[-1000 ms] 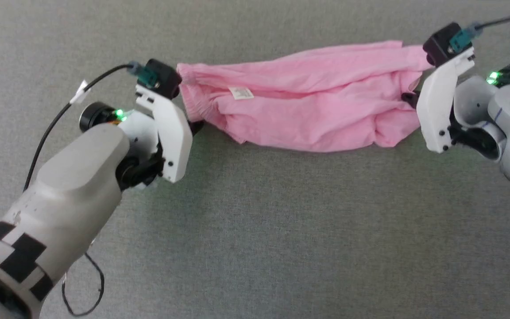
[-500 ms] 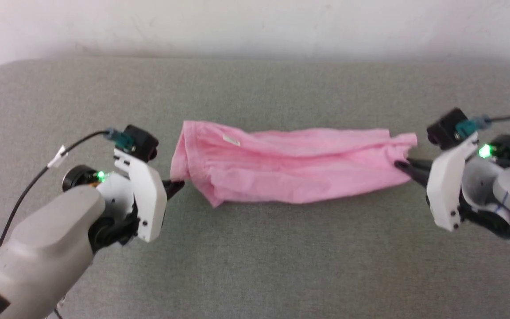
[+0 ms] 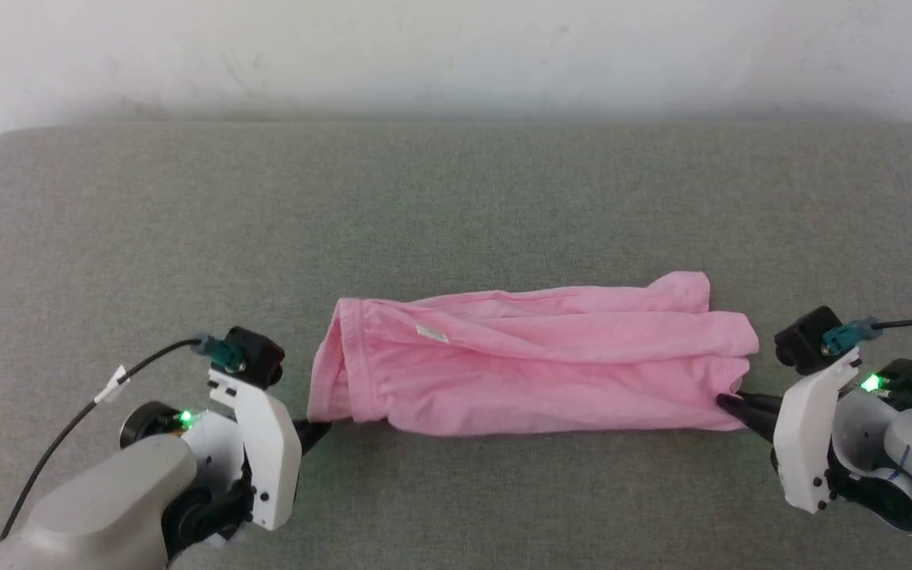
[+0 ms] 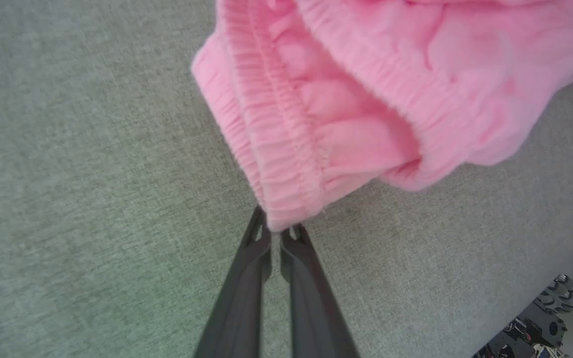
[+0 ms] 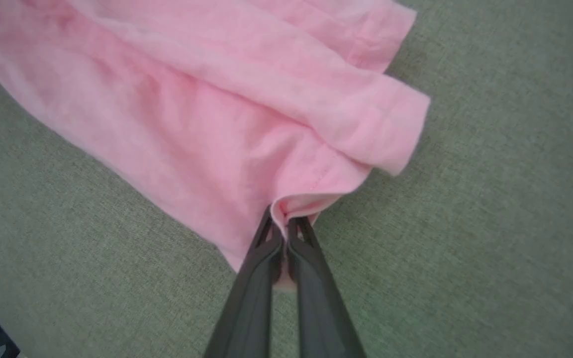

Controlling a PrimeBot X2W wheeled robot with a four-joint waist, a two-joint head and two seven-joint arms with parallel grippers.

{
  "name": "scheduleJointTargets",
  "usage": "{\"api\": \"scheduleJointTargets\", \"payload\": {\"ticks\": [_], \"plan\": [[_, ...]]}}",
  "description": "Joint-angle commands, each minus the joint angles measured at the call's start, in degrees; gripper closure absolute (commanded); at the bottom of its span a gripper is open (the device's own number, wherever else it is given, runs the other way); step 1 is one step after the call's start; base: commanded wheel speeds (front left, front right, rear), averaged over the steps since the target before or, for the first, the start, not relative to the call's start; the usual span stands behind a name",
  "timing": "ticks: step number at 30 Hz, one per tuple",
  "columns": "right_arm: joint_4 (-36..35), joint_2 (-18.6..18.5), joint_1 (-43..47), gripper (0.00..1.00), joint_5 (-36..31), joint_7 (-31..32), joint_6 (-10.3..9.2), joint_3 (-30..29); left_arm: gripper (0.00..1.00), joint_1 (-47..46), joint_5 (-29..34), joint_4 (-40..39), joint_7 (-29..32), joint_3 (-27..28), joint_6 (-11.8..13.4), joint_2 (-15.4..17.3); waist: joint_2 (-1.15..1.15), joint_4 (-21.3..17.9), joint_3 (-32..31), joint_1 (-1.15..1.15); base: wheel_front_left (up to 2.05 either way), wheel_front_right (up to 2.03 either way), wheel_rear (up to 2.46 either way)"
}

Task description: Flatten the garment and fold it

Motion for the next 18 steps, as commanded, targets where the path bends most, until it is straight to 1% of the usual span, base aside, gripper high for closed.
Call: {"api": "scheduleJointTargets", "payload": {"ticks": [1,5,6,7,8,9,11,13,15,17,18], "plan": [[1.87,1.56,1.39,1.00,0.01,0.91,-0.05,-0.62,1.00,1.45,-0.22,1.43,-0.41,-0.33,0.51,-0.56,0.00,-0.15,1.42,0.00,0.00,0.00,0.00],[4.40,3.44,2.45,1.00,-0.78,1.97,-0.05,-0.83,1.00,2.36,-0.48,3.59,-0.79,-0.65,0.36,-1.92,0.00,-0.15,1.72,0.00,0.00,0.00,0.00],[5.07,4.01,2.69,0.98,-0.87,1.64,-0.05,-1.32,1.00,2.50,-0.41,4.16,-1.35,-0.58,0.40,-2.30,0.00,-0.14,1.60,0.00,0.00,0.00,0.00],[5.52,4.42,2.84,0.85,-1.19,1.27,-0.05,-1.69,1.00,2.58,-0.06,4.65,-2.41,-0.41,0.65,-2.59,0.00,-0.10,1.31,0.00,0.00,0.00,0.00],[5.82,4.67,2.85,0.00,-1.67,0.64,-0.05,-2.23,0.68,2.72,0.28,5.10,-3.54,-0.20,0.88,-2.76,0.00,-0.13,0.91,0.00,0.00,0.00,0.00],[5.96,4.78,2.81,0.00,-2.20,-0.10,-0.05,-2.90,0.00,2.75,1.09,5.34,-4.81,-0.21,1.07,-2.70,0.00,-0.20,0.43,0.00,0.00,0.00,0.00],[5.13,4.39,2.70,0.00,-3.24,-1.37,-0.05,-4.12,0.00,2.92,2.79,5.12,-7.93,0.06,1.87,-2.21,0.00,-0.36,-0.59,0.00,0.00,0.00,0.00],[3.40,3.18,2.40,0.00,-4.47,-2.40,-0.05,-5.72,0.00,3.18,4.70,3.68,-11.79,0.72,3.70,-1.37,0.00,-0.56,-1.61,0.00,0.00,0.00,0.00],[1.17,1.57,1.96,0.00,-5.87,-2.61,-0.05,-7.56,0.00,3.65,6.57,1.34,-15.79,1.69,6.51,-0.16,0.00,-0.73,-2.33,0.00,0.00,0.00,0.00],[-1.09,-0.18,1.55,0.00,-7.09,-2.19,-0.05,-9.90,0.00,4.21,8.43,-1.48,-20.18,3.14,10.23,1.31,0.00,-0.75,-2.88,0.00,0.00,0.00,0.00],[-2.11,-1.07,1.33,0.00,-7.81,-1.75,-0.05,-11.08,0.00,4.44,9.64,-2.98,-22.27,3.75,12.51,1.90,0.00,-0.68,-3.02,0.00,0.00,0.00,0.00]]}}
